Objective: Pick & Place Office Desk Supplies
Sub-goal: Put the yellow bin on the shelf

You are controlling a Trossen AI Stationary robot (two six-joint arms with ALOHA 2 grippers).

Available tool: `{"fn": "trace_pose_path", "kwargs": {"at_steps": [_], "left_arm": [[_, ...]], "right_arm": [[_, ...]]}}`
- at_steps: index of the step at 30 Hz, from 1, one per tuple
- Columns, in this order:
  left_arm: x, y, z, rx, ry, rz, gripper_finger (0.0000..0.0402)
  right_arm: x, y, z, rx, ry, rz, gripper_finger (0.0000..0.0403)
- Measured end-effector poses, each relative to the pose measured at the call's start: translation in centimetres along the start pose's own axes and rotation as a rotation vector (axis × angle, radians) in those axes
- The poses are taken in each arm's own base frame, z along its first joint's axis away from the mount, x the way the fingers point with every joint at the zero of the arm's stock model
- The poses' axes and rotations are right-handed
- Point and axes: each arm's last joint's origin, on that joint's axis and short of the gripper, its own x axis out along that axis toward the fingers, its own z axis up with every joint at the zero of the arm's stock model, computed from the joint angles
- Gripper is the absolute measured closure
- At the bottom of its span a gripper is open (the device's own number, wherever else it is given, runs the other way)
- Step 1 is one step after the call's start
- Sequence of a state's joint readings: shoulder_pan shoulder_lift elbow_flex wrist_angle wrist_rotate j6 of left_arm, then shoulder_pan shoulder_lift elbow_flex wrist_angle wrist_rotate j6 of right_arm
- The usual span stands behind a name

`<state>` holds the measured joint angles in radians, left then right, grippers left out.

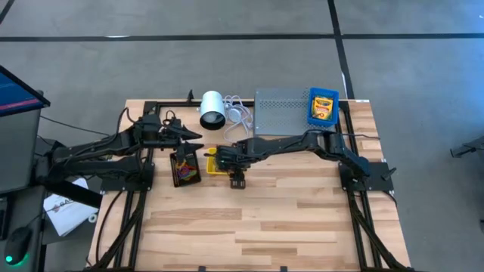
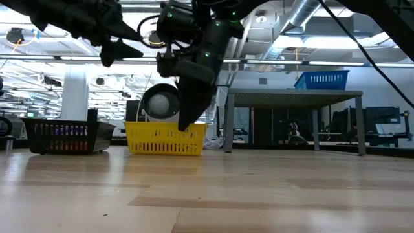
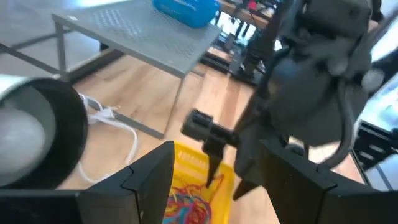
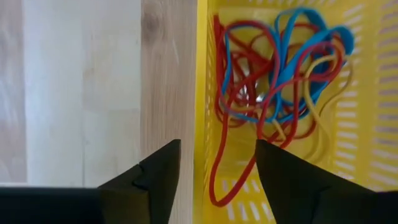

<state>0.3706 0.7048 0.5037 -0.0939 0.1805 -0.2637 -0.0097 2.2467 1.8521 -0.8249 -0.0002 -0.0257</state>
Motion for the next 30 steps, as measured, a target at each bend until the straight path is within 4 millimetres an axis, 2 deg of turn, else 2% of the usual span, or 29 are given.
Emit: {"fn": "trace_pose_path", "kwargs": {"at_steps": [5, 11, 19, 26, 30], "left_arm": [[-0.6, 0.1, 0.4, 0.003, -0.063, 0.083, 0.0176], [-1.2, 0.0, 0.7, 0.006, -0.100, 0.096, 0.0176], [-1.3, 0.0, 0.7, 0.005, -0.099, 0.099, 0.0176], [-1.2, 0.0, 0.5, 0.003, -0.087, 0.096, 0.0176], [-1.2, -0.1, 0.4, -0.010, -0.057, 0.039, 0.0176]], "right_arm": [[0.9, 0.0, -0.8, 0.000, 0.026, 0.001, 0.0230], [1.0, 0.1, -0.7, -0.002, 0.015, 0.001, 0.0277], [0.9, 0.1, -0.9, -0.044, 0.039, 0.002, 0.0392], [0.5, 1.4, -2.2, -0.117, 0.172, 0.020, 0.0397], [0.3, 2.6, -3.0, -0.199, 0.253, 0.060, 0.0398]]}}
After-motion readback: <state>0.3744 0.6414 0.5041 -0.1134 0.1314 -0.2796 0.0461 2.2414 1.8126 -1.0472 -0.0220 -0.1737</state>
